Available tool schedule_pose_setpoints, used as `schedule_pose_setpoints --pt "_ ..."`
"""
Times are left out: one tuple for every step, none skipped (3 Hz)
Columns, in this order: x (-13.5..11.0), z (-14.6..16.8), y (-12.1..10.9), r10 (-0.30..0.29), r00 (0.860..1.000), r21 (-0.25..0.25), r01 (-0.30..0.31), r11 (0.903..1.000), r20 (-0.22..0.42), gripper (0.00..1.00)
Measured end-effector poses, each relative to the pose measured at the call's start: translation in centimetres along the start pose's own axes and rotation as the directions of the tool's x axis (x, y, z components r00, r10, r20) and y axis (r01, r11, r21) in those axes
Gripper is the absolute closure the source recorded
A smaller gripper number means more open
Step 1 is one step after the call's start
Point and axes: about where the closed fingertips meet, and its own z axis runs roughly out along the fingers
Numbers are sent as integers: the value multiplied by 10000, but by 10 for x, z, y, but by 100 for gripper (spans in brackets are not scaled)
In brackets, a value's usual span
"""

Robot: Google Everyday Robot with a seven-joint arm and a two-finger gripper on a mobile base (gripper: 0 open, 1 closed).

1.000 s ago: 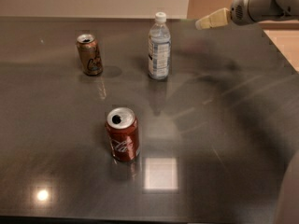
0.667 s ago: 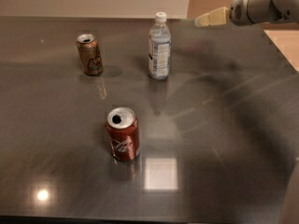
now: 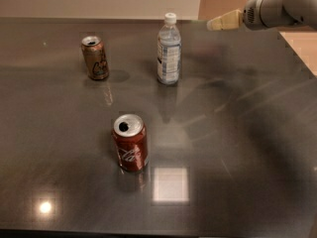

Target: Move blue plastic bottle near coke can

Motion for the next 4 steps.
schedule_pose_setpoints --pt "6 0 -1 -525 9983 502 537 9973 -249 0" --pt "9 1 -2 -601 9977 541 617 9966 -318 0" --pt "10 6 -2 -684 9975 555 694 9960 -198 0" --pt "9 12 -2 -609 9971 558 584 9967 445 0"
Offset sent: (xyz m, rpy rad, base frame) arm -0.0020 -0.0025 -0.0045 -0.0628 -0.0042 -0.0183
